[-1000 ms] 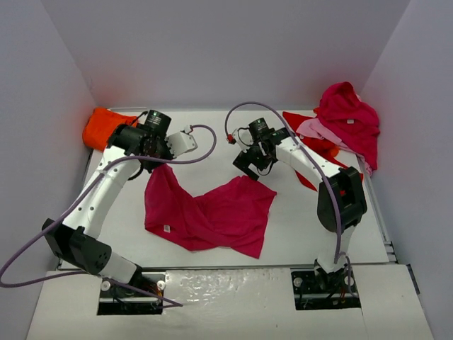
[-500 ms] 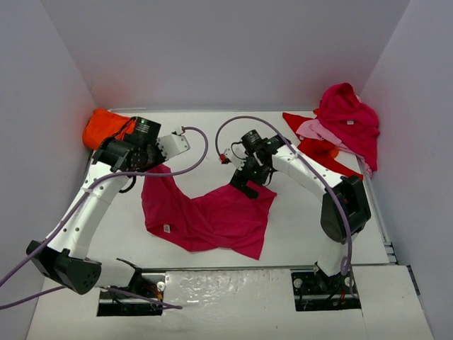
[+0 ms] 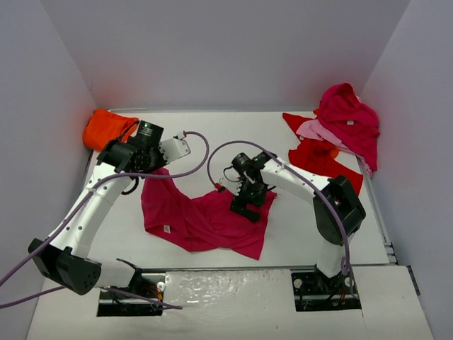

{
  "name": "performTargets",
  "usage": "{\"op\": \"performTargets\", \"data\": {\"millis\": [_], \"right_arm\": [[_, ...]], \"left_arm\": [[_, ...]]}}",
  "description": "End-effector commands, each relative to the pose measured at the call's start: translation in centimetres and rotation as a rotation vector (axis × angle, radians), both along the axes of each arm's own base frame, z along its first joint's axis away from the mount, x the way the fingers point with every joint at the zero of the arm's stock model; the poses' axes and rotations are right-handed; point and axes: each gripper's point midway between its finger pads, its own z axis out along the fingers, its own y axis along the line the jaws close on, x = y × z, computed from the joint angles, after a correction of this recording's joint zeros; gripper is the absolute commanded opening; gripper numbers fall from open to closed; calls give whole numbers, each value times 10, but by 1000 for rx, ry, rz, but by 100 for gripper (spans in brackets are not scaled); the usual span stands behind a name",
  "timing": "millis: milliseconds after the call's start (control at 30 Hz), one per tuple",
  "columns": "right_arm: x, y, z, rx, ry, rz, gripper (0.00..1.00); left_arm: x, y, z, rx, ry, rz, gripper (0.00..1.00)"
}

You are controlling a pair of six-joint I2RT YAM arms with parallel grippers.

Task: Fold and stack the t-shirts

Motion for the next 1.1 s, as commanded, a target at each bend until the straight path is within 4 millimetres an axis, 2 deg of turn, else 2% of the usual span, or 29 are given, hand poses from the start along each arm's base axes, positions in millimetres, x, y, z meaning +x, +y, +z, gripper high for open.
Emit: {"op": "performTargets", "data": {"millis": [0,100,200,267,333,467,500,533,633,667,700,800,833,867,933,967,1000,1067], "right_arm": [[-26,-8,-10,-50,89,32,85],[-37,-8,-17,-69,118,53,75],[-46,-4,-20,-74,131,73,74],[-49,-2,-21,-75,138,80,69],[-53,-2,-26,-88,151,88,59],[-58,-3,-35,-112,174,96,19],[-57,-3,-37,-116,167,95,6],[-54,-3,-36,-118,149,89,1],[-35,-4,-25,-126,40,79,0],[-21,-5,-20,-136,-34,66,0],[0,-7,-10,-146,-135,37,0],[67,-18,39,-120,-398,-90,0],[94,-22,66,-94,-496,-149,0],[114,-27,89,-65,-563,-202,0],[155,-39,152,55,-718,-323,0],[169,-47,180,106,-794,-378,0],[178,-56,209,147,-870,-416,0],[185,-77,267,222,-1026,-485,0]], "left_arm": [[4,6,13,2,-71,15,0],[4,6,13,2,-75,16,0],[4,6,12,6,-73,12,0],[3,6,11,8,-70,11,0],[4,7,9,11,-68,12,0],[3,8,5,23,-63,11,0],[4,9,5,27,-63,11,0],[4,9,5,30,-67,13,0],[14,13,14,37,-133,46,0],[19,16,18,43,-171,71,0],[27,20,25,51,-225,111,0],[54,36,63,87,-426,238,0],[63,43,84,107,-519,292,0],[68,50,104,115,-600,338,0],[74,65,153,85,-783,443,0],[74,72,178,47,-860,482,0],[73,77,195,19,-913,511,0],[66,83,232,-40,-1004,538,0]]}}
